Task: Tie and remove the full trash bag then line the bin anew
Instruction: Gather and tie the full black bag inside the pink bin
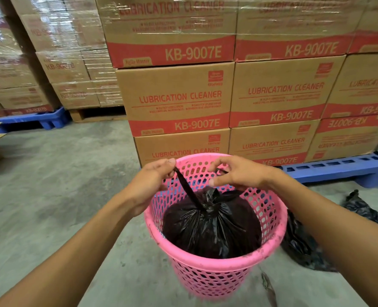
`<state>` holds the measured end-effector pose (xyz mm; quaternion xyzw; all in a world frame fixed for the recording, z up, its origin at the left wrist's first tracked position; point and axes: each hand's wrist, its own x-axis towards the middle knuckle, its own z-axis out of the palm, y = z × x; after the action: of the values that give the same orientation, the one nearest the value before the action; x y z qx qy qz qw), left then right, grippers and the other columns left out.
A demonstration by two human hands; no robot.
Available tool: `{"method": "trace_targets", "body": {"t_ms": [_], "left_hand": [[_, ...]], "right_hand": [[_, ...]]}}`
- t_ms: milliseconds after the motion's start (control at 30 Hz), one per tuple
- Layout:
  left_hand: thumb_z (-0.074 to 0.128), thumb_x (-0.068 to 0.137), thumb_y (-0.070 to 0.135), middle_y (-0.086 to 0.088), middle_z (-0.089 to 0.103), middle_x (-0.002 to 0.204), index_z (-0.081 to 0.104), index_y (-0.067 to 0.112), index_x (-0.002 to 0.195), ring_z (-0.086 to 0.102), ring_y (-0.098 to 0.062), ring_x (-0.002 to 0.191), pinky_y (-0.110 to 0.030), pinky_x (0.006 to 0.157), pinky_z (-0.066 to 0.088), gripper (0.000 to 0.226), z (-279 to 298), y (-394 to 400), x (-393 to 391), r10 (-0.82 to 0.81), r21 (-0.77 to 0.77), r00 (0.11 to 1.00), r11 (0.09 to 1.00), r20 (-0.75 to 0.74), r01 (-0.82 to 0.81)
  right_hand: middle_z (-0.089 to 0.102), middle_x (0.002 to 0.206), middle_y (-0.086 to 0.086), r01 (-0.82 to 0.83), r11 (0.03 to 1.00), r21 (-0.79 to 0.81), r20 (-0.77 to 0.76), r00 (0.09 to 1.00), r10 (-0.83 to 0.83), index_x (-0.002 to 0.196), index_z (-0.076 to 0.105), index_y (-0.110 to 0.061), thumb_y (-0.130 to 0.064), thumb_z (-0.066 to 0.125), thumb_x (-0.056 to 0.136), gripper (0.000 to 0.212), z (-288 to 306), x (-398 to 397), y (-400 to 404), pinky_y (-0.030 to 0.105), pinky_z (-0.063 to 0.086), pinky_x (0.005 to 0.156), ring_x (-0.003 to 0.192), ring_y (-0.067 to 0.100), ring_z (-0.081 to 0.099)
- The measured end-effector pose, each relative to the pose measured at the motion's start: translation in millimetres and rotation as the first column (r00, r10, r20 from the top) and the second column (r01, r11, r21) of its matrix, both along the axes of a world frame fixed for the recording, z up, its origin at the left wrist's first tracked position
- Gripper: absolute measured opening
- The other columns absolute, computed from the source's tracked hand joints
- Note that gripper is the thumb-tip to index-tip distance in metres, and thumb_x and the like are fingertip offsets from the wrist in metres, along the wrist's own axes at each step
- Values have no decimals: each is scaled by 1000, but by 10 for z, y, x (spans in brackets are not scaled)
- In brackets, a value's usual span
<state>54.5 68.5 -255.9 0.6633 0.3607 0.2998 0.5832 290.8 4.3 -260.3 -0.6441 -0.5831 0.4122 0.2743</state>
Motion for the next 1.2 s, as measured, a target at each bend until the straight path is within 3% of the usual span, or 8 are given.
{"method": "trace_targets", "body": {"t_ms": [167,300,500,633,867,933,1100,1200], "left_hand": [[41,98,41,3,54,82,54,26,67,47,-19,83,-37,79,34,37,51,-46,277,-21,157,1000,987,-16,23],[40,94,22,0,53,93,49,20,96,46,-18,86,-31,73,36,9,-94,-63,393,68,131,992,990,-107,-53],[60,75,37,0,65,116,39,29,130,60,-23,108,-44,99,44,60,-549,-284,652,-157,256,865,917,-476,307],[51,81,47,-4,70,108,54,26,112,64,-29,104,-43,92,50,38,-636,-347,843,87,347,909,935,-407,66],[34,100,40,11,58,58,68,24,76,54,-7,59,-29,72,42,44,-516,-272,769,-95,196,938,966,-333,168],[29,101,41,7,60,59,72,24,84,55,-9,58,-26,67,43,49,-506,-213,724,-147,61,952,984,-270,169],[35,103,24,-5,69,70,66,0,110,57,-13,60,-20,60,48,40,-502,-75,621,-123,-365,992,923,20,121],[44,99,16,-5,74,92,67,4,117,62,-11,74,-23,76,43,31,-532,35,521,-177,-422,984,893,-5,159]], "right_hand": [[58,63,-14,-185,983,7,222,958,179,82,64,-24,-32,67,88,10,94,-527,34,15,38,52,55,2,52],[39,54,-5,110,994,-7,-116,987,-110,84,58,-17,-29,50,98,20,162,-526,64,20,23,36,39,8,30],[31,51,-4,377,913,-156,-550,735,-397,82,53,-12,-21,44,101,23,267,-593,138,15,12,35,36,5,18],[35,53,-2,462,861,-211,-608,627,-486,77,53,-12,-15,45,97,21,283,-590,169,16,18,35,37,7,25],[58,67,11,353,835,-421,-814,259,-520,82,59,-4,-11,49,93,17,302,-184,6,24,50,46,56,18,54],[61,68,10,355,847,-396,-814,291,-503,88,63,-4,-10,47,96,18,253,-80,-32,25,53,47,55,18,60],[59,73,5,450,882,-138,-492,742,-455,91,69,-9,-18,48,100,24,187,41,-78,26,48,58,64,15,56],[68,95,15,440,883,-161,-539,711,-452,86,66,-7,-15,49,99,23,169,84,-115,35,59,71,84,24,67]]}}
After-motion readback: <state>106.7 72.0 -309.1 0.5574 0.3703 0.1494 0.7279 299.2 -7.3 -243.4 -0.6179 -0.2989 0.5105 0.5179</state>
